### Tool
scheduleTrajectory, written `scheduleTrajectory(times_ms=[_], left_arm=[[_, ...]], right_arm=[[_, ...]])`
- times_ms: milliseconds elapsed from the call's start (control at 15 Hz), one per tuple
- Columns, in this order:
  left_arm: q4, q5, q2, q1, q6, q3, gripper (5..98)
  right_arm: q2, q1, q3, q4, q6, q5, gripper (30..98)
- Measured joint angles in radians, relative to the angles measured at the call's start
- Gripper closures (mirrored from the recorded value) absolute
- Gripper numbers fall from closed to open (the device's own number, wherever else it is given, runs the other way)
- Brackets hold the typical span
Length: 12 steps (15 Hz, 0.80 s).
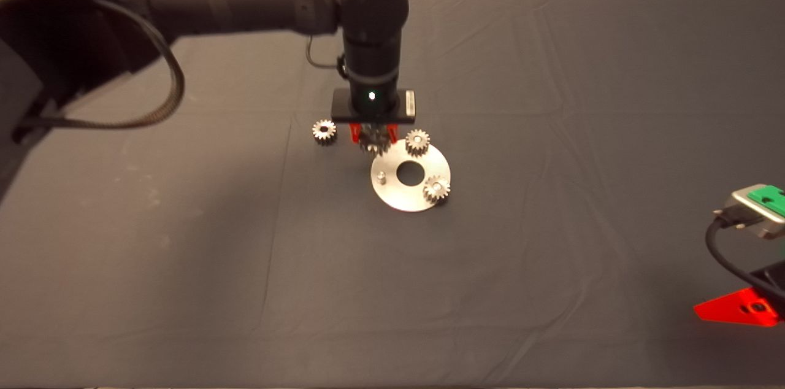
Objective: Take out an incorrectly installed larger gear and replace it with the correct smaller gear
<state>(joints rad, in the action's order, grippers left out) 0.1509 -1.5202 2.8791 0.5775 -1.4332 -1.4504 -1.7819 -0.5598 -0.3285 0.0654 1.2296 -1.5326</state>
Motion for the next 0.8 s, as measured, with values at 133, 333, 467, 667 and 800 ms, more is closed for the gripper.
scheduleTrajectory(times_ms=[133, 333, 467, 667, 800], left_arm=[[-0.010, 0.001, -0.014, 0.010, 0.000, 0.012, 66.3], [-0.029, 0.006, -0.072, 0.008, 0.000, 0.056, 66.4], [-0.027, 0.017, -0.179, -0.009, 0.008, 0.090, 66.4], [-0.007, -0.015, -0.347, -0.079, 0.022, 0.152, 66.5], [-0.004, -0.012, -0.432, -0.098, 0.045, 0.203, 66.5]], right_arm=[[-0.003, 0.000, -0.001, 0.000, 0.001, 0.000, 40.8], [-0.016, 0.000, -0.004, -0.001, 0.001, 0.000, 40.8], [-0.019, 0.000, -0.005, -0.001, 0.001, -0.001, 40.8], [-0.046, 0.000, -0.006, -0.003, 0.013, 0.000, 40.8], [-0.064, 0.000, -0.006, -0.003, 0.026, 0.007, 40.8]])
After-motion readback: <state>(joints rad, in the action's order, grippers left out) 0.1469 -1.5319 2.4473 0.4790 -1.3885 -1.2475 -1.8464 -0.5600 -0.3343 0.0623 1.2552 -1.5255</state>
